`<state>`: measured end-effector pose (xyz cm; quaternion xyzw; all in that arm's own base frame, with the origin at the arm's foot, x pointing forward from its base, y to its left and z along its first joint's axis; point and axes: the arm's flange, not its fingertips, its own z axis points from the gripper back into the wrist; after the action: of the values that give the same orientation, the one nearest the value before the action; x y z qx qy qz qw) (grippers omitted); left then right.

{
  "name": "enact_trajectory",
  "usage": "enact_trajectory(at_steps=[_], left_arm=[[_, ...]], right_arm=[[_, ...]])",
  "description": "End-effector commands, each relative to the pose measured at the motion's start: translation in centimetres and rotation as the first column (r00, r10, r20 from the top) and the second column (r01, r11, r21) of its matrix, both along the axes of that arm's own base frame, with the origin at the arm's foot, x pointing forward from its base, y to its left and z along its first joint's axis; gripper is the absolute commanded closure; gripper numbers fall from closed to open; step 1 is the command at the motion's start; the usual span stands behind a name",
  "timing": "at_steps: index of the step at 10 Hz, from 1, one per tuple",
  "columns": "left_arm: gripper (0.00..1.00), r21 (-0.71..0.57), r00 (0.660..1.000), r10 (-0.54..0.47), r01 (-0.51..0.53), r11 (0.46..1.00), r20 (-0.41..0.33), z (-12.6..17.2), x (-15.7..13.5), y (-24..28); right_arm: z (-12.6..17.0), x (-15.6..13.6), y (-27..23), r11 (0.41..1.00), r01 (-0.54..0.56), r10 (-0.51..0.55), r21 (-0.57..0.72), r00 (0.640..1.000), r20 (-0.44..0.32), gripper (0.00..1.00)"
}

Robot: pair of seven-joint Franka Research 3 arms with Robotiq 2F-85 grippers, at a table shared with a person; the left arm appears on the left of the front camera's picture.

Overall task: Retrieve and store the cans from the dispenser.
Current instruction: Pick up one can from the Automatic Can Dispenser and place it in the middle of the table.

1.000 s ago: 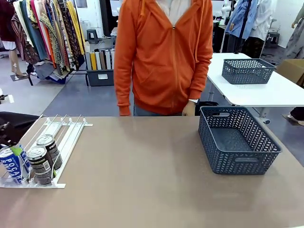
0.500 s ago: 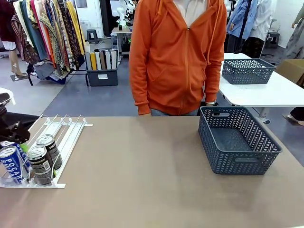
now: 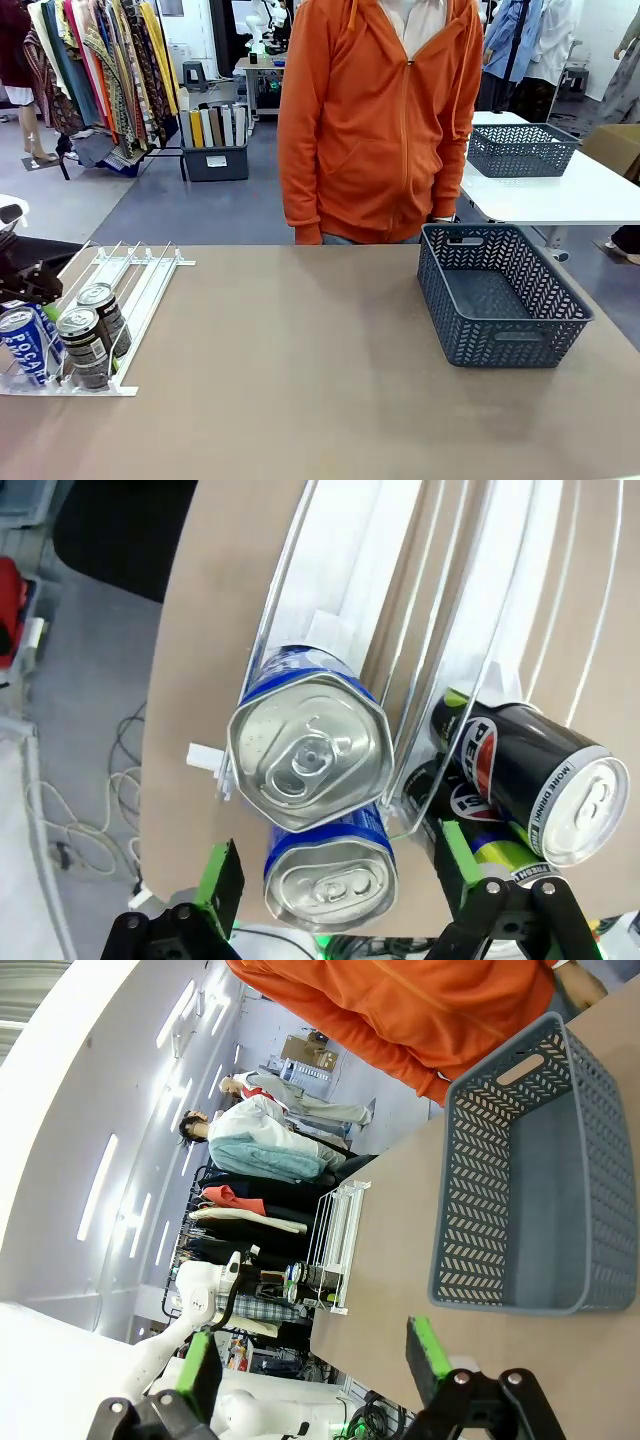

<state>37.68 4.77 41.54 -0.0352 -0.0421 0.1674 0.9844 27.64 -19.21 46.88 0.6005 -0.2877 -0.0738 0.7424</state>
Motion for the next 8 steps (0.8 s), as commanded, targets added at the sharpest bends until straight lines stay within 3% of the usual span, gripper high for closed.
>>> enact_trajectory(at_steps=[1,3,4,5,8], left_arm=[[0.0,0.036,0.999,0.035,-0.035,0.999,-0.006,-0.77,-0.44,-0.28],[0.0,0.031,0.999,0.035,-0.035,0.999,-0.017,-0.78,-0.48,-0.35],[0.59,0.037,0.999,0.035,-0.035,0.999,-0.003,-0.76,-0.37,-0.28],[1.0,0.034,0.999,0.03,-0.031,0.999,0.016,-0.88,-0.35,-0.28],[1.0,0.036,1.0,0.01,-0.01,0.999,-0.013,-0.99,-0.3,-0.5]], right_arm=[[0.5,0.22,0.12,1.0,0.012,-0.012,0.023,1.0,0.01,0.0],[0.5,0.22,0.12,1.0,0.012,-0.012,0.023,1.0,0.01,0.0],[0.5,0.22,0.12,1.0,0.012,-0.012,0.023,1.0,0.01,0.0],[0.5,0.22,0.12,1.0,0.012,-0.012,0.023,1.0,0.01,0.0],[0.5,0.22,0.12,1.0,0.012,-0.012,0.023,1.0,0.01,0.0]])
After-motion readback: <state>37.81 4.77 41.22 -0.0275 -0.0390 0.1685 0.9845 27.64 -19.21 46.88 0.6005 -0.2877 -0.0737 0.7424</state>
